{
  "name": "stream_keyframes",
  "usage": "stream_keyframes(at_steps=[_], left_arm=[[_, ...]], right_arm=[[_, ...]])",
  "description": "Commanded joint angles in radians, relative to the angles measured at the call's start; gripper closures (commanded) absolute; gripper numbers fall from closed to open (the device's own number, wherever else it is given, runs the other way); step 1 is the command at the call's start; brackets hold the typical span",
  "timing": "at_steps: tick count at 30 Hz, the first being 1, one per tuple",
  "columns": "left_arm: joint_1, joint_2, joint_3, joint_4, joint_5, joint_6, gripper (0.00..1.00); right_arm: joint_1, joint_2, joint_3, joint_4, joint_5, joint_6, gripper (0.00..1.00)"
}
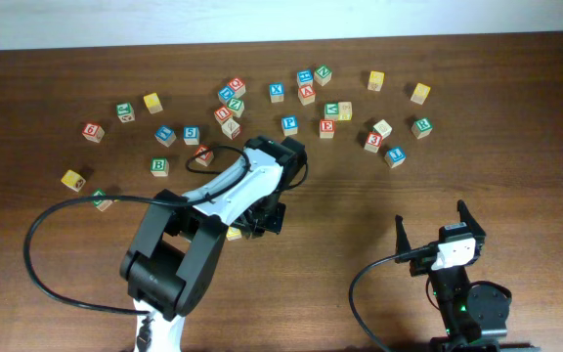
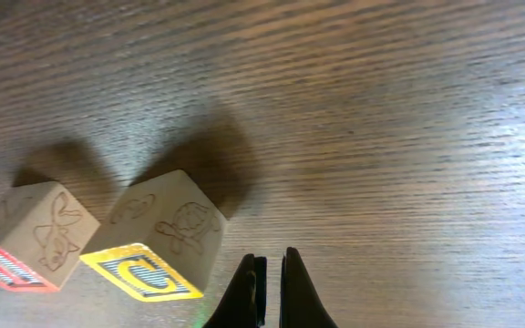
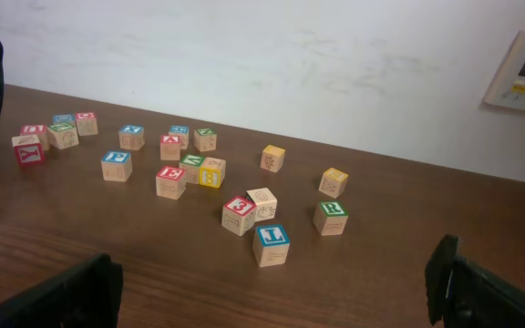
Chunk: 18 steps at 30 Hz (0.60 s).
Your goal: Spell out ICRA
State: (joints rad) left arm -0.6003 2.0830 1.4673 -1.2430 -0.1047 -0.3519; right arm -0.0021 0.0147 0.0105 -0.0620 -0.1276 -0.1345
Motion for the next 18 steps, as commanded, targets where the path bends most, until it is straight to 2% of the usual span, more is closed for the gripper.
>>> stream_keyframes(at_steps=[1, 18], left_arm=[[0.001, -0.021, -0.010, -0.004, -0.054, -0.014, 0.99], [0.021, -0.021, -0.010, -0.023, -0.121, -0.018, 0.99]], right_arm=[[-0.006, -0.006, -0.005, -0.006, 0.008, 0.003, 0.02], [-0.006, -0.006, -0.005, -0.006, 0.008, 0.003, 0.02]])
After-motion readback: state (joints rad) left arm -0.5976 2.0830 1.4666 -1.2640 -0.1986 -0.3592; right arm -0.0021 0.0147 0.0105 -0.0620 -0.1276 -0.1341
